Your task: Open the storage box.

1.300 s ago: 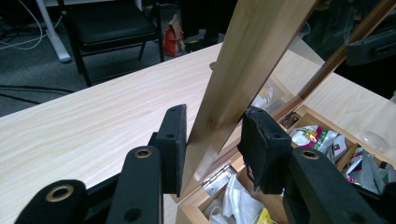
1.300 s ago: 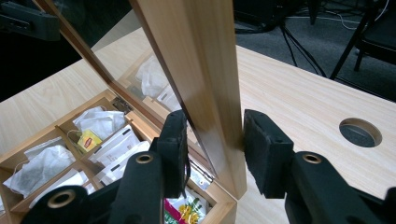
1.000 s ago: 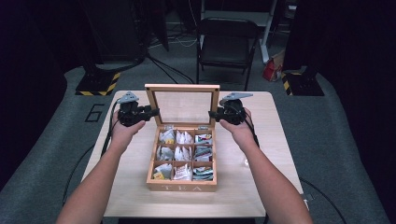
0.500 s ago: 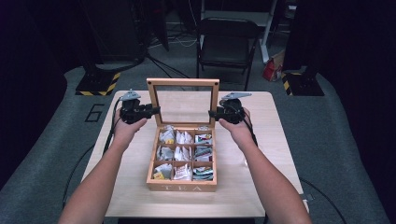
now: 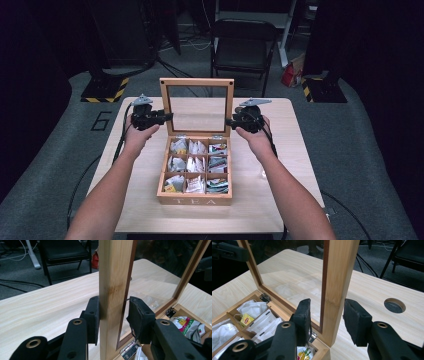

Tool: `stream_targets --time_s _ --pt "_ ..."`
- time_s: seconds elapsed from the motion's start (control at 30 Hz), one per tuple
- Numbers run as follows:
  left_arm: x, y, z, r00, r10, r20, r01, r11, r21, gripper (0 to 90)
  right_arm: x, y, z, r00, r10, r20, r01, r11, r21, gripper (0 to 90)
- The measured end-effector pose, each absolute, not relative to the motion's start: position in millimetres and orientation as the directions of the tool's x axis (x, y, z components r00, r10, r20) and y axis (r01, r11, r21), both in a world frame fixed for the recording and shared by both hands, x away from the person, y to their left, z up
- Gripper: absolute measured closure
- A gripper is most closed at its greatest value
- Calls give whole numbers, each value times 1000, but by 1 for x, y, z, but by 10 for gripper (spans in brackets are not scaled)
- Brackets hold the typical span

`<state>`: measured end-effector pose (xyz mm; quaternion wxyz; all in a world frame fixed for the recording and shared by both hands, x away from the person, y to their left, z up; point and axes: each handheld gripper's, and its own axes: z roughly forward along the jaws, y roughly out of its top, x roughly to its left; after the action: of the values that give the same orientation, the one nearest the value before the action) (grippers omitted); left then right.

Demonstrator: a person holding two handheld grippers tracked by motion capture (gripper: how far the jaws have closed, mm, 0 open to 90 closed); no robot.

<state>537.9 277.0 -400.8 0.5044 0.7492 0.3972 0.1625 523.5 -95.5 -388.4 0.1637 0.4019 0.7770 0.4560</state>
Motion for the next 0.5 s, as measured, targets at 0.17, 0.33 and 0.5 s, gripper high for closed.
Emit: stream_targets --time_s 0.17,0.33,0.5 --pt "541 277 -401 629 762 -155 441 -186 878 621 520 -95 -387 -631 768 108 476 274 836 567" --pt "544 275 -399 625 766 -152 459 -202 865 622 514 -92 -384 -644 760 87 462 296 836 561" --pt "548 275 -400 620 769 -153 464 -203 862 622 510 -90 -383 -662 746 65 448 325 833 560"
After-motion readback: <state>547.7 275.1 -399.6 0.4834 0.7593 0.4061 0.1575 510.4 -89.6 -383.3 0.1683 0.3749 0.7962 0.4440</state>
